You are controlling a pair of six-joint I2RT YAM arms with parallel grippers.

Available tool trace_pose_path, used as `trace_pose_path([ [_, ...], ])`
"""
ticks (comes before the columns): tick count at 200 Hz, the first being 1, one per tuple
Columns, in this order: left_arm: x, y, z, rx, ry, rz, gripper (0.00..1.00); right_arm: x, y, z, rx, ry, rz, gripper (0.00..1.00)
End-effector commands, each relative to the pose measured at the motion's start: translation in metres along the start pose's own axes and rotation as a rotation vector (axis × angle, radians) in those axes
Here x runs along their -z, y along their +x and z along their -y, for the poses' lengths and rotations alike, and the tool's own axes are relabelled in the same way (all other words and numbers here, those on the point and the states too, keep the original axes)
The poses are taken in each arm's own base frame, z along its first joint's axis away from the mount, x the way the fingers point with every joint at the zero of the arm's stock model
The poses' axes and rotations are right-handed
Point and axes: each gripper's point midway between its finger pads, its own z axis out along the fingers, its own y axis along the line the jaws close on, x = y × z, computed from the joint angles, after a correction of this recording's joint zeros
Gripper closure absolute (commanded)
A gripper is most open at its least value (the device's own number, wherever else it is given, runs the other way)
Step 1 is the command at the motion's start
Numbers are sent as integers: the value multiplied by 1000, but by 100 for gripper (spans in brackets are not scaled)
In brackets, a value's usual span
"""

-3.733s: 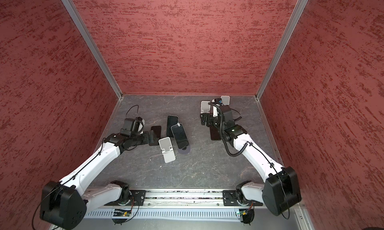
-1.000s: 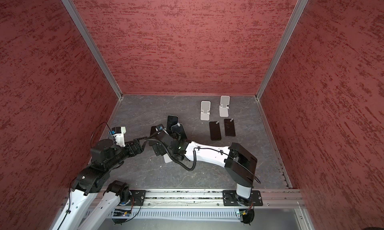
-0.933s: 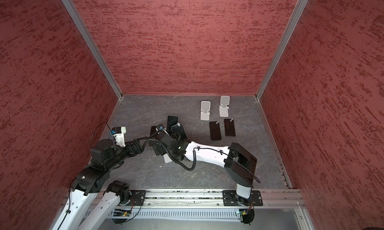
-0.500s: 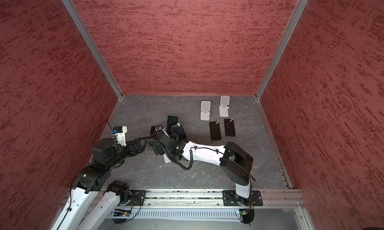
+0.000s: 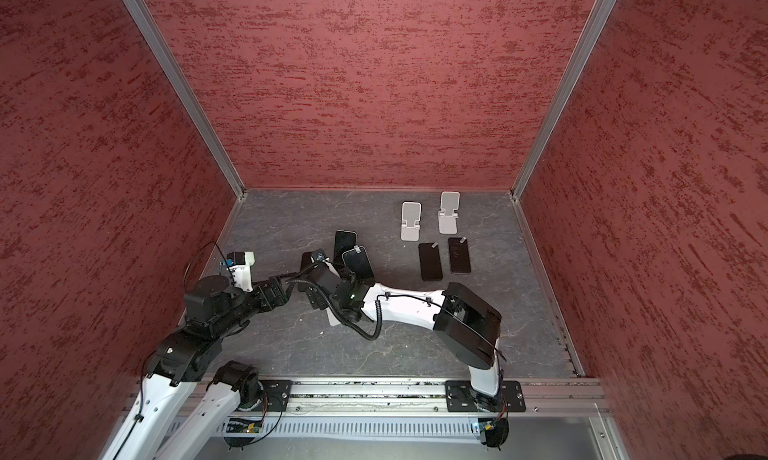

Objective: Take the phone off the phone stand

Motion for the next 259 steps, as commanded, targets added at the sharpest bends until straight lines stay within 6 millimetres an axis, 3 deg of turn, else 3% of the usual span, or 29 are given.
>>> trace_pose_path([
  [1, 2, -6, 5, -19, 18, 16, 0, 0, -16, -4, -29, 6, 55, 18],
  [77, 3, -7, 6, -22, 22, 19, 0, -2, -13, -3, -28, 15, 47, 32],
  [191, 2, -6, 6, -28, 23, 17, 0, -9, -10, 0, -43, 43, 37, 22],
  [259, 2, -5, 5, -35, 22, 17, 0, -13, -8, 4, -56, 78, 33, 36],
])
